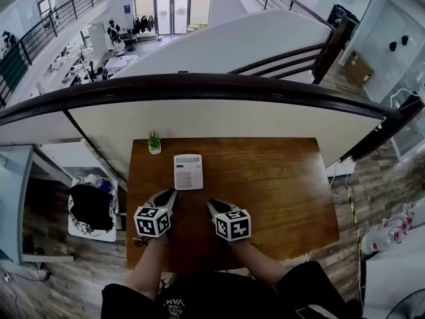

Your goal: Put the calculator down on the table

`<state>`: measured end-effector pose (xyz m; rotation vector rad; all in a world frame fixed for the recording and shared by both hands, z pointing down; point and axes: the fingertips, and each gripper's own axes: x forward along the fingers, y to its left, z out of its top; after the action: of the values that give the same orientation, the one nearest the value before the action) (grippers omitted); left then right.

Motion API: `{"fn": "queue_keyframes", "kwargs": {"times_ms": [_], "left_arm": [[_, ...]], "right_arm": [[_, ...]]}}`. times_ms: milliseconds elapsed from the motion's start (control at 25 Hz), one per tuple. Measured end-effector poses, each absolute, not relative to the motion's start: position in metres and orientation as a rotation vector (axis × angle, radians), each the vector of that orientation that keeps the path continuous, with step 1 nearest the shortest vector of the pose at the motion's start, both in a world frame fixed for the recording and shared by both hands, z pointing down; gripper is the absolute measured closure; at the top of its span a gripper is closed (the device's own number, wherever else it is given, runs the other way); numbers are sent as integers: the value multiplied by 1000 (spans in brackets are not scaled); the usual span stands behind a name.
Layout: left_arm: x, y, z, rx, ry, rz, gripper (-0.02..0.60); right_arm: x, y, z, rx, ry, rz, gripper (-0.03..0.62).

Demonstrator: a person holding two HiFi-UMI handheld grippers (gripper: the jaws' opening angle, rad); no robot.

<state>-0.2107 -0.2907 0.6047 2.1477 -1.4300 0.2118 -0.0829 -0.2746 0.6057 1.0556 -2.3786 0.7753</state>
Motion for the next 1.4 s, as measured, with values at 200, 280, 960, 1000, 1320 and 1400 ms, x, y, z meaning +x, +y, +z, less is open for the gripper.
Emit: {"fn": "queue_keyframes", "kwargs": {"times_ms": [200, 280, 960, 1000, 1320, 1400], "left_arm": [[-196, -263, 589, 2176, -1452, 160, 560], [-189, -250, 585, 2185, -1459, 146, 566], [-123, -158, 584, 2153, -1480, 118, 569], [-119, -154, 584, 2155, -1481, 118, 571], [-90, -131, 588, 2146, -1478, 84, 569], [-84, -127, 589, 2148, -1476, 86, 569]], "right_arm": [[-76, -253, 598, 995, -2414, 750, 551], [-73, -244, 597, 970, -2425, 740, 553], [-29, -172, 590, 820, -2488, 667, 563], [-25, -168, 591, 818, -2488, 663, 563], [-4, -150, 592, 811, -2510, 669, 566], [1, -147, 592, 811, -2514, 669, 566]]}}
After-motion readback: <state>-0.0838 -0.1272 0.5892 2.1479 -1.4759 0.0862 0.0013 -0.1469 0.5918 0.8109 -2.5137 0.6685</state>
